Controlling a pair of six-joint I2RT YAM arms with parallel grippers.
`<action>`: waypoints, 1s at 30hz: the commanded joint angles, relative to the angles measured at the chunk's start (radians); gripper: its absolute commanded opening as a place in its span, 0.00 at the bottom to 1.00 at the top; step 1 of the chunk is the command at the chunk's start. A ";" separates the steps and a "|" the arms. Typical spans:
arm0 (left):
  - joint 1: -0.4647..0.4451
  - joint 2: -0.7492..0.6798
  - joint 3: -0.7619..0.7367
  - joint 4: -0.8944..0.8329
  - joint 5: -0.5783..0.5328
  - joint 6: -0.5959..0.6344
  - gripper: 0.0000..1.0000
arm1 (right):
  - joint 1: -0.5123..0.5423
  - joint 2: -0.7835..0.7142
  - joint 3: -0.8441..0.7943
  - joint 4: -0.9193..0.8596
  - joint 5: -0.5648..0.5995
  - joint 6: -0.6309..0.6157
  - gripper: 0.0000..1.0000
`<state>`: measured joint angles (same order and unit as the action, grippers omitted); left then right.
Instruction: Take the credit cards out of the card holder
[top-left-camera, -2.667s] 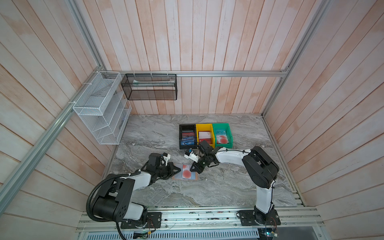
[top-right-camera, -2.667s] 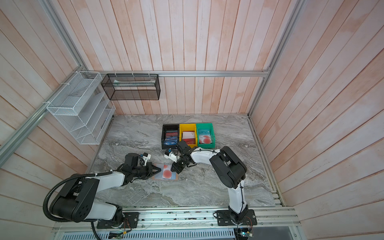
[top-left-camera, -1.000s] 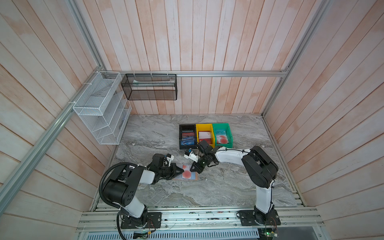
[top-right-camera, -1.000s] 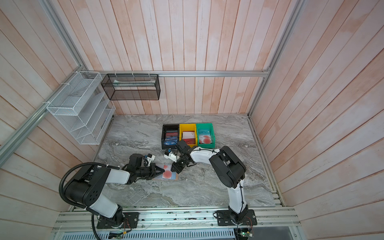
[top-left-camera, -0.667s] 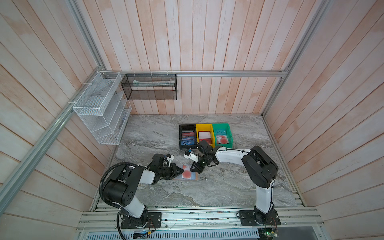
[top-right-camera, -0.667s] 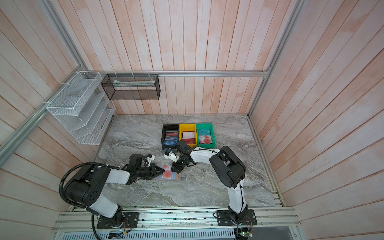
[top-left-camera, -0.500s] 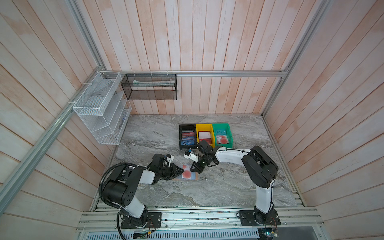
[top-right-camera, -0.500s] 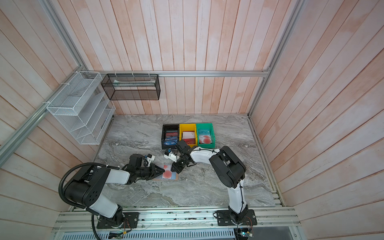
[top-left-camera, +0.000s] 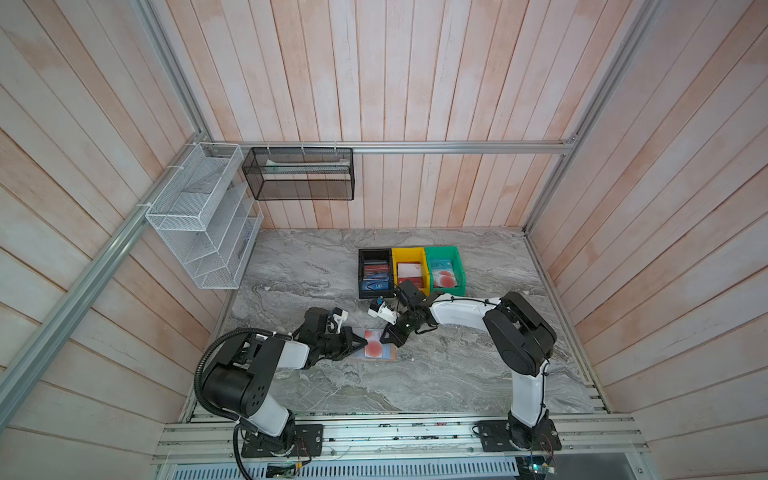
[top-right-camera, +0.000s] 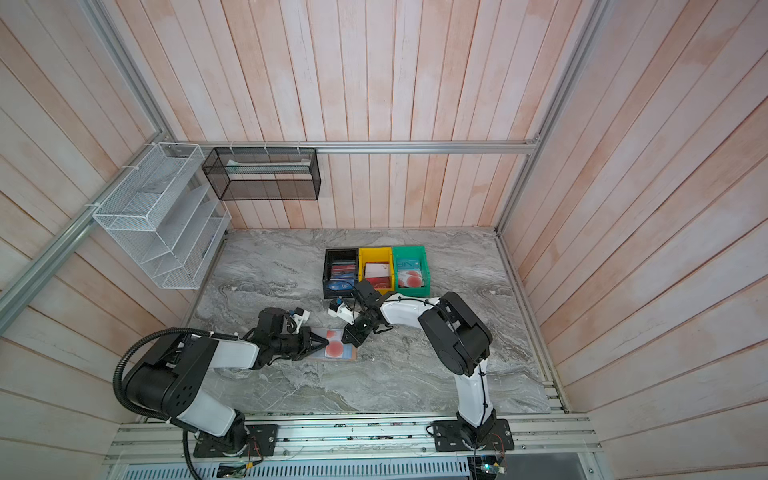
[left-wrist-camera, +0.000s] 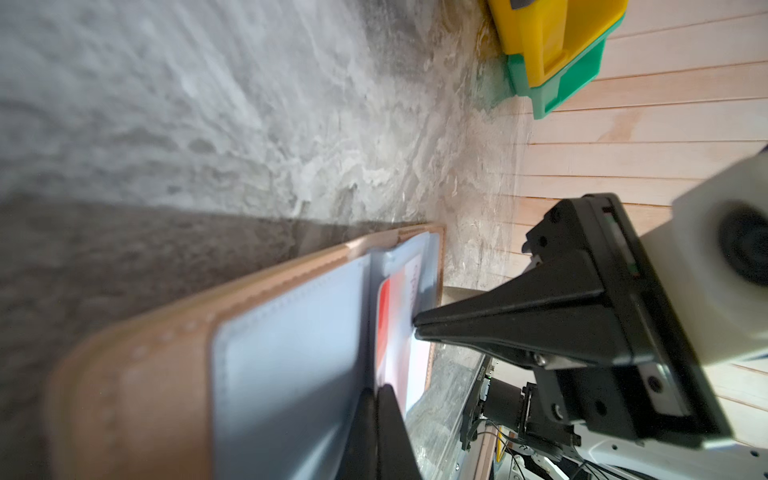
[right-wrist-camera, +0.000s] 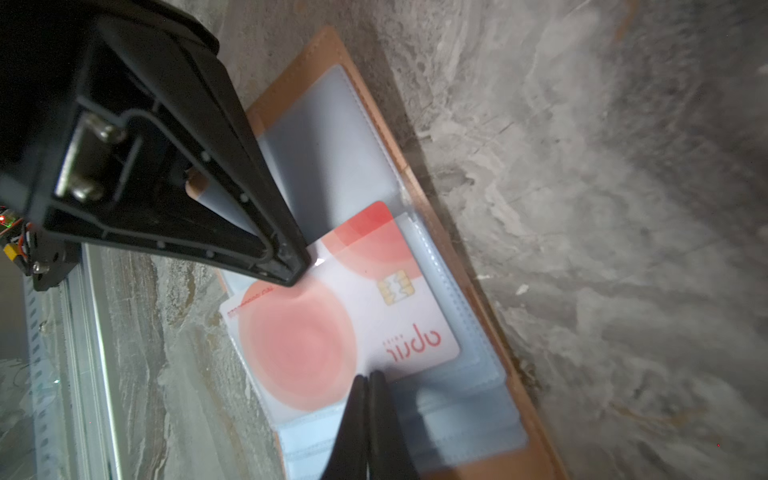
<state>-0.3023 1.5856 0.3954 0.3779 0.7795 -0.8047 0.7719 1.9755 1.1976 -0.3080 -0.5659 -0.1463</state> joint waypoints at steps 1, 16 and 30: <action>-0.003 -0.011 -0.007 -0.067 -0.030 0.024 0.00 | 0.006 0.063 -0.030 -0.092 0.036 -0.002 0.05; 0.003 -0.042 -0.020 -0.103 -0.044 0.036 0.00 | 0.006 0.066 -0.030 -0.097 0.035 -0.001 0.05; 0.044 -0.111 -0.056 -0.150 -0.048 0.055 0.00 | 0.005 0.071 -0.024 -0.107 0.035 0.002 0.05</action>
<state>-0.2726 1.4933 0.3706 0.2989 0.7540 -0.7773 0.7696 1.9812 1.1992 -0.3077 -0.5823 -0.1455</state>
